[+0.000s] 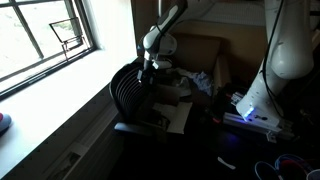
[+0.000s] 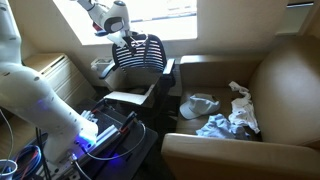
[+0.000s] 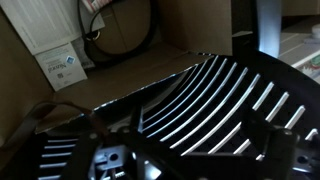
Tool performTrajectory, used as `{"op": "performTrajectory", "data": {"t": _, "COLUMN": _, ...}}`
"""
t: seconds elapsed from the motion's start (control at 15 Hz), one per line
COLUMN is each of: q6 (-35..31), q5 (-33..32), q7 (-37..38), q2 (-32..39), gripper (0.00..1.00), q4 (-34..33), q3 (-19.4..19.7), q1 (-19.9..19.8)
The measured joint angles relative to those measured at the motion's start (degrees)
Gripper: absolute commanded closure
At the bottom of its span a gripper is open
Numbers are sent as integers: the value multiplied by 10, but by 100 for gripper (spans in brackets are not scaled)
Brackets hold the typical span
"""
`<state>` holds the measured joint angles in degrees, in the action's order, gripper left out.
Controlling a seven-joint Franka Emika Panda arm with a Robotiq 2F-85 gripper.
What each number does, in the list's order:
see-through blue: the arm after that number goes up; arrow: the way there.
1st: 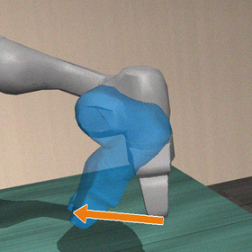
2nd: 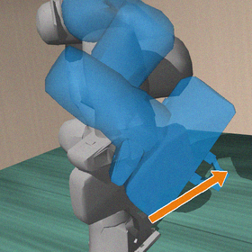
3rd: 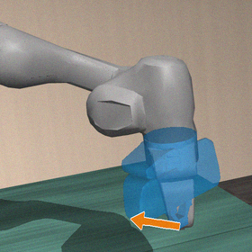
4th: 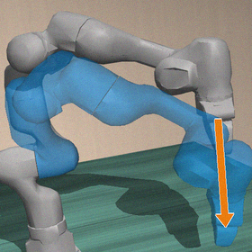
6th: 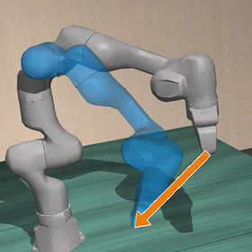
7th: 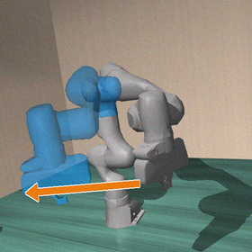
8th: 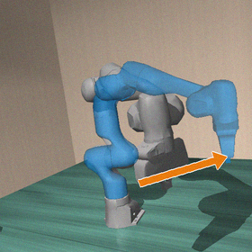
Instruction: Take the belt from the couch, hang it on the chair, then put it back on the couch
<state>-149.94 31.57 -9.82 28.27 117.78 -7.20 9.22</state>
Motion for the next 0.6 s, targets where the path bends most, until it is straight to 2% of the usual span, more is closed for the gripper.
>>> {"op": "performTrajectory", "data": {"t": 0.13, "q6": -13, "q5": -83, "q7": 10, "q2": 23, "gripper": 0, "q4": -37, "q3": 1, "q1": 1}}
{"op": "performTrajectory", "data": {"t": 0.2, "q6": -17, "q5": -104, "q7": 13, "q2": 31, "gripper": 0, "q4": -51, "q3": 3, "q1": 1}}
{"op": "performTrajectory", "data": {"t": 0.47, "q6": -25, "q5": -127, "q7": 15, "q2": 37, "gripper": 0, "q4": -67, "q3": -1, "q1": -5}}
{"op": "performTrajectory", "data": {"t": 0.6, "q6": -69, "q5": -169, "q7": 9, "q2": 38, "gripper": 0, "q4": -67, "q3": -1, "q1": -6}}
